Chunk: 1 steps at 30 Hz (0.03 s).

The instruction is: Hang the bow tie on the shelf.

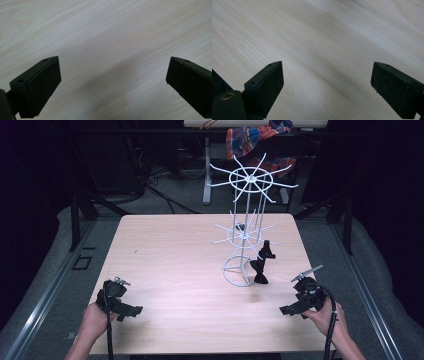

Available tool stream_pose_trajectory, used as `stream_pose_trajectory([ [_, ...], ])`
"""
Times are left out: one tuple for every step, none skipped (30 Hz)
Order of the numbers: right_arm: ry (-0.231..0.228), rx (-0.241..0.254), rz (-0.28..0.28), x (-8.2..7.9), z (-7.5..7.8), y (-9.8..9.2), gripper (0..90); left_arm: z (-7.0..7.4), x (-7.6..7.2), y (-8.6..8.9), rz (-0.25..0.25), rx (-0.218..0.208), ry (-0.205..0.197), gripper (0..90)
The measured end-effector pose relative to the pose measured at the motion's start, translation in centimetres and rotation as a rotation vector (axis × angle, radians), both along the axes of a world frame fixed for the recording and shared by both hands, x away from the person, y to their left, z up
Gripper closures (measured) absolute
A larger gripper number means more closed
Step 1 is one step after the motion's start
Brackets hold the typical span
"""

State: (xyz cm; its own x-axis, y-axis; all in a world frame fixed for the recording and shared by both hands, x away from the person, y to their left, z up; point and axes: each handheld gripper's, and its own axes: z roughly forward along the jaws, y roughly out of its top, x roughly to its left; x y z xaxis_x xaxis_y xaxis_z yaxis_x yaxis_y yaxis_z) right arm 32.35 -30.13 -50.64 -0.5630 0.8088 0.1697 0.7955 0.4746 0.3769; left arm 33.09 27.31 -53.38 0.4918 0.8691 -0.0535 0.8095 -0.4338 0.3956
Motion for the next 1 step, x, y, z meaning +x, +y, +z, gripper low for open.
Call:
stream_pose_trajectory([
  [0.000, 0.000, 0.000, 0.00, 0.00, 0.00, 11.4, 0.00, 0.00, 0.00, 0.000, 0.000, 0.000, 0.0],
])
